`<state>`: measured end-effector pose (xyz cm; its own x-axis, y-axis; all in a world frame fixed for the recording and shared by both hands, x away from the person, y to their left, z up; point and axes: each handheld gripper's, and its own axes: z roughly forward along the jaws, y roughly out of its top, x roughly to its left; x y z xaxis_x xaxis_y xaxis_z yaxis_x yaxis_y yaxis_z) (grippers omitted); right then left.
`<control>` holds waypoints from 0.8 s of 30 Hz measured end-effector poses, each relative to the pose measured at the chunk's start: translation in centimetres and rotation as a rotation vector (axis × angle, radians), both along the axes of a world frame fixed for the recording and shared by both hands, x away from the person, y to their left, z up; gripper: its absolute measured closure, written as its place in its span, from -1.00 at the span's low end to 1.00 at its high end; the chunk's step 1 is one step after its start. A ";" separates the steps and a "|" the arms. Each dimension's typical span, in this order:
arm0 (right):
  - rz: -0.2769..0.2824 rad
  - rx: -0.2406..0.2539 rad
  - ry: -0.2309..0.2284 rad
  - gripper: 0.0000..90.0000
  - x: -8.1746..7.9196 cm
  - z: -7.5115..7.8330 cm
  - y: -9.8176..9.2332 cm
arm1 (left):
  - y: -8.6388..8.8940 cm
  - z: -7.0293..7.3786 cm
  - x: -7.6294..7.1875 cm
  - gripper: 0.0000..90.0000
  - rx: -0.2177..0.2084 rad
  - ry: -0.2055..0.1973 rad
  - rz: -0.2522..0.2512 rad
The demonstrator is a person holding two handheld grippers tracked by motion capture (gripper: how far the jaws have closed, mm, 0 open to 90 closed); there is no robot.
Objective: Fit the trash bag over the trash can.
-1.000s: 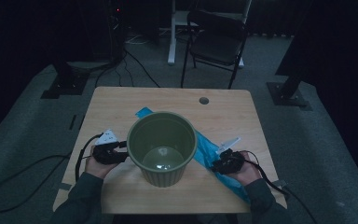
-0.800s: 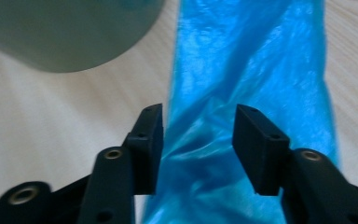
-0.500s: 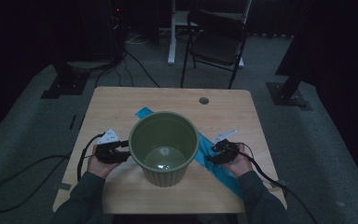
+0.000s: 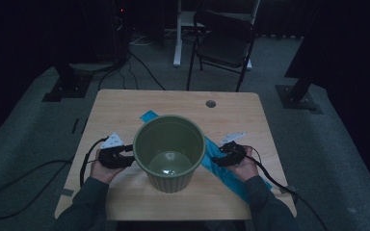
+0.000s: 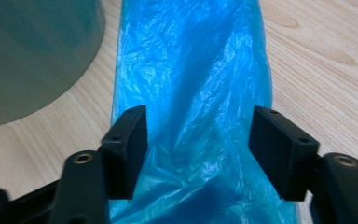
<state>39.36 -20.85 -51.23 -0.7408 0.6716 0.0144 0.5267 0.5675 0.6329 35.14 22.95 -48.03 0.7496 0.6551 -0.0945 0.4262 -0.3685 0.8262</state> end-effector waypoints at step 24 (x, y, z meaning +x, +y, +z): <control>-0.003 -0.081 0.011 -0.41 1.1 -1.8 3.4 | 0.1 0.1 0.0 0.12 -0.011 -0.006 0.005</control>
